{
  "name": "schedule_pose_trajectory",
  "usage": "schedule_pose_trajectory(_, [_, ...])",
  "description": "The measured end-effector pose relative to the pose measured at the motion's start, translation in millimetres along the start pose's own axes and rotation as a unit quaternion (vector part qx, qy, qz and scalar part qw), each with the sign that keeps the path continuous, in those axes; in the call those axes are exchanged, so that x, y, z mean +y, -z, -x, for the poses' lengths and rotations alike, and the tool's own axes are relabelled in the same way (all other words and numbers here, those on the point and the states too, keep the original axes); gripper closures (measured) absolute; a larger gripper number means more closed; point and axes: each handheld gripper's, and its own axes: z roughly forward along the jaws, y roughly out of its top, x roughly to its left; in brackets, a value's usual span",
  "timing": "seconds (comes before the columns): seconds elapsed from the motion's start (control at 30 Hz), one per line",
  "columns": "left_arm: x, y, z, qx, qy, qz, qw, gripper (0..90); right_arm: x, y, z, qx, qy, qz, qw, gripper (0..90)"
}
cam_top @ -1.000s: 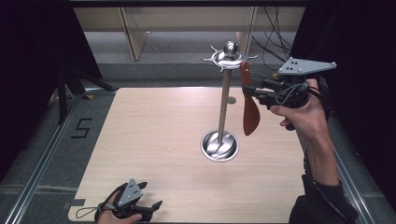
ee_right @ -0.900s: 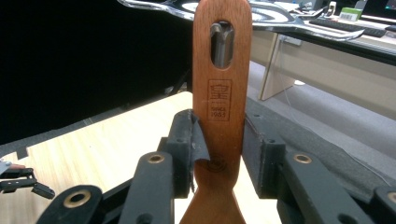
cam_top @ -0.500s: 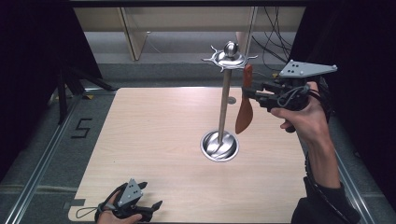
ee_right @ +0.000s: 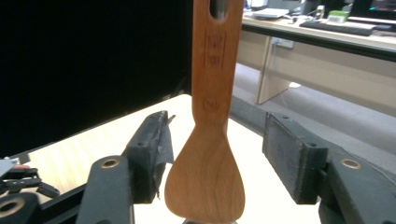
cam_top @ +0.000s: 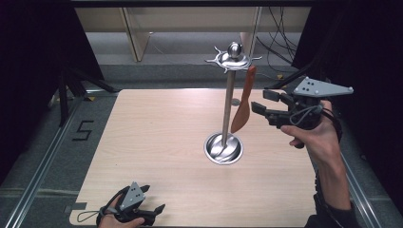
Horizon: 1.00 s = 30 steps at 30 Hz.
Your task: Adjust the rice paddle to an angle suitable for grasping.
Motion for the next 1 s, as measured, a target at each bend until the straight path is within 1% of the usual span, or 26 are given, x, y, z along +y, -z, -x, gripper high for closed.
schedule_pose_trajectory(0.03, [0.6,0.9,-2.7,0.002,-0.017,-0.008,0.9998,15.7,-2.7,1.0,-0.6,0.001,-0.002,-0.001,1.0000,40.3])
schedule_pose_trajectory(0.1, [-0.2,1.0,-1.2,0.005,-0.003,-0.010,0.9999,15.7,-9.5,3.7,-0.8,-0.005,0.004,-0.005,1.0000,39.2])
schedule_pose_trajectory(0.2, [-0.4,0.8,-0.9,0.004,0.001,-0.012,0.9999,15.7,-19.8,4.8,0.0,-0.002,0.009,-0.013,0.9999,38.3])
schedule_pose_trajectory(0.23, [-0.4,0.9,-0.9,0.004,0.001,-0.012,0.9999,15.7,-22.9,5.6,-0.3,-0.005,0.003,-0.013,0.9999,38.3])
schedule_pose_trajectory(0.3, [-0.4,0.9,-0.6,0.004,0.002,-0.012,0.9999,15.7,-28.3,5.4,0.8,-0.004,0.006,-0.011,0.9999,38.2])
schedule_pose_trajectory(0.33, [-0.2,0.8,-0.7,0.003,0.000,-0.011,0.9999,15.7,-29.8,6.3,-1.2,-0.004,-0.008,-0.026,0.9996,37.9])
schedule_pose_trajectory(0.37, [0.8,1.3,-3.5,0.004,-0.022,-0.012,0.9997,15.7,-31.3,5.1,0.0,-0.006,0.001,-0.021,0.9998,37.9])
schedule_pose_trajectory(0.4, [0.1,1.2,-1.3,0.007,-0.005,-0.011,0.9999,15.7,-32.4,5.2,-0.3,-0.003,-0.004,-0.021,0.9998,37.9])
schedule_pose_trajectory(0.43, [0.1,1.2,-1.5,0.007,-0.006,-0.011,0.9999,15.7,-33.5,5.4,0.5,-0.005,0.000,-0.018,0.9998,37.9])
schedule_pose_trajectory(0.47, [0.1,1.1,-1.6,0.007,-0.005,-0.011,0.9999,15.7,-34.7,5.5,-0.1,-0.006,-0.004,-0.020,0.9998,37.9])
schedule_pose_trajectory(0.5, [0.0,0.9,-1.4,0.006,-0.003,-0.010,0.9999,15.7,-36.0,5.8,1.0,-0.007,0.002,-0.020,0.9998,37.8])
schedule_pose_trajectory(0.53, [0.2,1.7,-2.6,0.007,-0.011,-0.016,0.9998,15.7,-37.6,6.4,2.3,-0.008,0.004,-0.024,0.9997,37.8])
schedule_pose_trajectory(0.57, [0.0,0.8,-1.3,0.006,-0.003,-0.009,0.9999,15.7,-38.7,6.6,2.9,-0.007,0.001,-0.024,0.9997,37.7])
schedule_pose_trajectory(0.6, [0.0,1.0,-1.4,0.006,-0.004,-0.011,0.9999,15.7,-40.9,5.8,3.1,-0.014,0.000,-0.017,0.9998,37.6])
schedule_pose_trajectory(0.63, [0.0,1.0,-1.3,0.006,-0.003,-0.011,0.9999,15.7,-42.3,6.9,3.6,-0.011,-0.003,-0.026,0.9996,37.6])
schedule_pose_trajectory(0.67, [0.1,1.0,-1.4,0.006,-0.003,-0.010,0.9999,15.7,-44.0,6.8,5.0,-0.010,-0.001,-0.029,0.9995,37.5])
schedule_pose_trajectory(0.7, [0.2,0.8,-0.8,0.003,0.000,-0.006,1.0000,15.7,-46.6,6.6,4.2,-0.009,-0.012,-0.029,0.9995,37.5])
schedule_pose_trajectory(0.73, [0.1,0.9,-0.5,0.005,0.001,-0.009,0.9999,15.7,-48.1,7.1,6.3,-0.007,-0.005,-0.036,0.9993,37.6])
schedule_pose_trajectory(0.77, [0.3,0.9,-0.5,0.004,-0.001,-0.009,0.9999,15.7,-50.4,6.3,5.9,-0.009,-0.011,-0.037,0.9992,37.6])
schedule_pose_trajectory(0.8, [0.6,-0.1,-0.8,0.001,-0.005,-0.002,1.0000,15.7,-52.1,6.6,7.2,-0.011,-0.005,-0.039,0.9992,37.6])
schedule_pose_trajectory(0.83, [0.7,1.1,-2.2,0.004,-0.013,-0.012,0.9998,15.7,-53.5,7.1,7.8,-0.010,-0.006,-0.045,0.9989,37.6])
schedule_pose_trajectory(0.87, [0.8,0.8,-2.7,0.004,-0.015,-0.011,0.9998,15.7,-55.1,6.4,7.7,-0.009,-0.013,-0.045,0.9989,37.7])
schedule_pose_trajectory(0.9, [0.2,-0.4,-1.4,0.001,-0.003,-0.004,1.0000,15.7,-56.4,5.4,8.0,-0.007,-0.014,-0.041,0.9990,37.7])
schedule_pose_trajectory(0.93, [-0.3,0.2,-0.6,0.001,0.007,-0.013,0.9999,15.7,-57.3,5.2,8.5,-0.009,-0.012,-0.042,0.9990,37.7])
schedule_pose_trajectory(0.97, [-0.1,-0.6,0.0,0.001,0.008,-0.006,0.9999,15.7,-57.9,4.9,8.5,-0.005,-0.015,-0.049,0.9987,37.7])
schedule_pose_trajectory(1.0, [0.8,0.1,-2.5,0.002,-0.012,-0.008,0.9999,15.7,-58.7,4.3,8.8,-0.007,-0.012,-0.049,0.9987,37.7])
